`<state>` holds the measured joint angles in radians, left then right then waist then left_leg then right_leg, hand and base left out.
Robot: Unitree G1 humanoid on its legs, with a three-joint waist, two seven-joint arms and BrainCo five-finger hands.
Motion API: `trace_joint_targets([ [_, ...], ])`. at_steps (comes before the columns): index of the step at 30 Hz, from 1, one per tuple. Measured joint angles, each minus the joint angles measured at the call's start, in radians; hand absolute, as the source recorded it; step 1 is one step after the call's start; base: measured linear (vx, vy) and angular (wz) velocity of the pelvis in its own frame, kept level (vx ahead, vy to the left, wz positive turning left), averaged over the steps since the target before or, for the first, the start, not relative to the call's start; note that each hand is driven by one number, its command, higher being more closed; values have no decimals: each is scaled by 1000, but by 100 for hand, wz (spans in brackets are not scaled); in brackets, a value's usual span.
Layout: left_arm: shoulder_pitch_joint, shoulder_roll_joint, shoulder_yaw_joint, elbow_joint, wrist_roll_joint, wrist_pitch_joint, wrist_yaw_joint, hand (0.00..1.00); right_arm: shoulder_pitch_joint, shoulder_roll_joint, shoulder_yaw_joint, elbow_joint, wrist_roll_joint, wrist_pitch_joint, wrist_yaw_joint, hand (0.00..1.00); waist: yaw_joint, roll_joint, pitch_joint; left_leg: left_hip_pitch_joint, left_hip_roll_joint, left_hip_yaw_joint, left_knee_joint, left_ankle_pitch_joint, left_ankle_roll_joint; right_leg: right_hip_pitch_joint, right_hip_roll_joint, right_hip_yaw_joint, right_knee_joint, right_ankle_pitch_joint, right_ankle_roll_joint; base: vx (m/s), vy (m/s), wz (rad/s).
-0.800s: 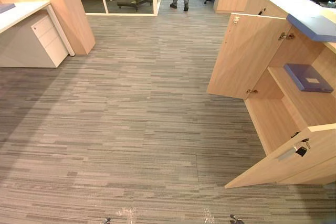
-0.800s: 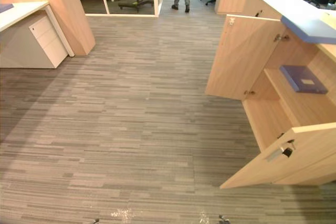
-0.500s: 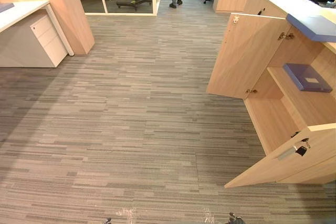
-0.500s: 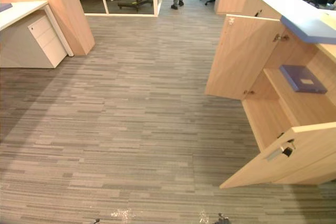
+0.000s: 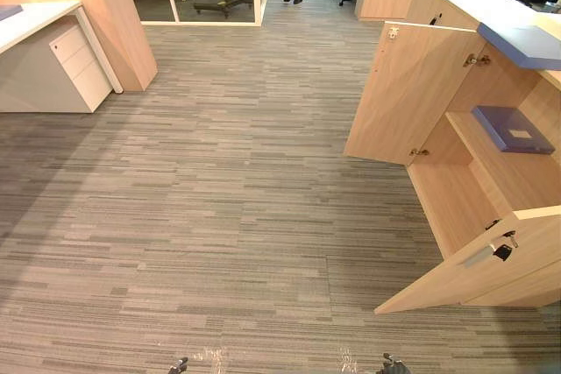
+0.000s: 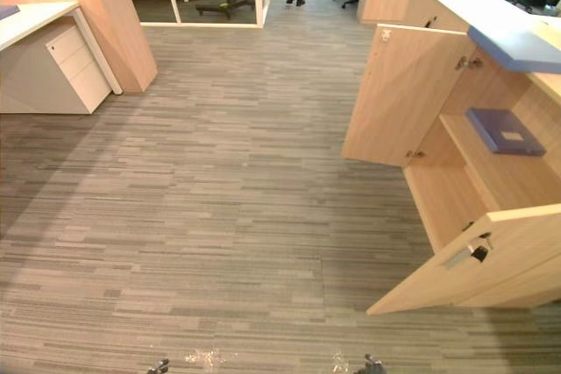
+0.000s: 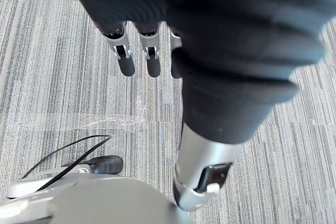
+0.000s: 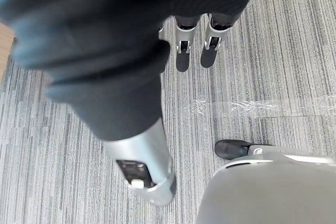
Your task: Walk over to the cabinet, pick up the folder, carry it to the office cabinet, place the folder inside the office cabinet, then close the office cabinet door
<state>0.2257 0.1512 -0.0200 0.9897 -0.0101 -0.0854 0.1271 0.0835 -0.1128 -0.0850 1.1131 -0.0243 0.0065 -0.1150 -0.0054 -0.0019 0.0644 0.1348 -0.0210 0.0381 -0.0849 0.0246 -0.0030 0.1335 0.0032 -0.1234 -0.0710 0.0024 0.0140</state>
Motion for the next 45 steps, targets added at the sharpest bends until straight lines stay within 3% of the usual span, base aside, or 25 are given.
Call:
trace_joint_targets([
  [3, -1, 7, -21, 0, 0, -4, 0, 0, -3, 0, 8, -1, -24, -5, -8, 0, 0, -3, 2, 1, 0, 0, 0, 0, 0, 1, 0, 0, 0, 0, 0, 0, 0, 0],
  [8, -2, 11, -37, 0, -1, -17, 18, 0, -4, 2, 43, -19, -161, -6, -70, 0, -2, -5, 5, 3, 0, 2, 0, 0, 0, 6, 0, 2, -7, 3, -3, 0, 0, 0],
  [28, -5, 15, -57, -2, -1, -31, 54, 0, -12, 3, 38, -22, -152, -6, -115, 0, -3, -2, 30, -7, -1, 19, -1, -3, 2, -13, 0, 21, -3, 10, -3, -1, 0, -1],
  [31, -5, 13, -56, -22, -2, -33, 62, 0, -27, 0, 34, -42, -152, -2, -115, 0, -4, 7, 60, -14, -2, 31, 6, -9, 14, -85, -11, 27, 134, -49, 31, -19, 22, -12],
  [33, -8, 13, -56, -32, -3, -36, 63, 0, -23, -3, 26, -78, -153, 0, -115, 0, -9, 11, 88, -12, -18, 42, 23, -18, 38, -200, -52, 12, 405, -128, 80, -7, 74, -13],
  [34, -7, 13, -56, -32, -2, -38, 63, 0, -22, -3, 26, -90, -153, 1, -115, 0, -9, 11, 90, -11, -23, 47, 23, -19, 47, -233, -64, 4, 474, -136, 79, -23, 85, -12],
  [36, -7, 12, -46, -32, -1, -38, 63, 0, -12, 1, 4, -129, -151, -2, -130, 0, -10, 13, 99, 10, -41, 56, 22, -23, 64, -313, -135, -76, 630, -173, 47, -29, 105, -12],
  [38, -6, 8, -35, -32, 1, -38, 62, 0, -10, 3, -2, -138, -151, -3, -142, 0, -17, 14, 101, 20, -41, 58, 23, -30, 66, -325, -160, -94, 611, -176, 53, -9, 63, -8],
  [40, -14, 2, -18, -32, 1, -38, 63, 0, -13, 9, -9, -143, -151, -4, -151, 0, -21, 13, 115, 21, -30, 54, 36, -51, 66, -330, -154, -93, 543, -174, 55, 26, -20, -5],
  [42, -17, -11, 21, -32, 1, -37, 64, 0, -13, 11, -11, -149, -152, 3, -150, 0, -23, 16, 126, 6, 15, 54, 83, -101, 45, -343, -103, -92, 434, -164, 53, 81, -99, -5],
  [45, -26, -15, 52, -32, 14, -29, 68, 0, -6, 18, -14, -149, -153, 14, -151, 0, -23, 6, 136, 8, 46, 50, 107, -142, 12, -356, -72, -96, 317, -127, 36, 182, -162, 3],
])
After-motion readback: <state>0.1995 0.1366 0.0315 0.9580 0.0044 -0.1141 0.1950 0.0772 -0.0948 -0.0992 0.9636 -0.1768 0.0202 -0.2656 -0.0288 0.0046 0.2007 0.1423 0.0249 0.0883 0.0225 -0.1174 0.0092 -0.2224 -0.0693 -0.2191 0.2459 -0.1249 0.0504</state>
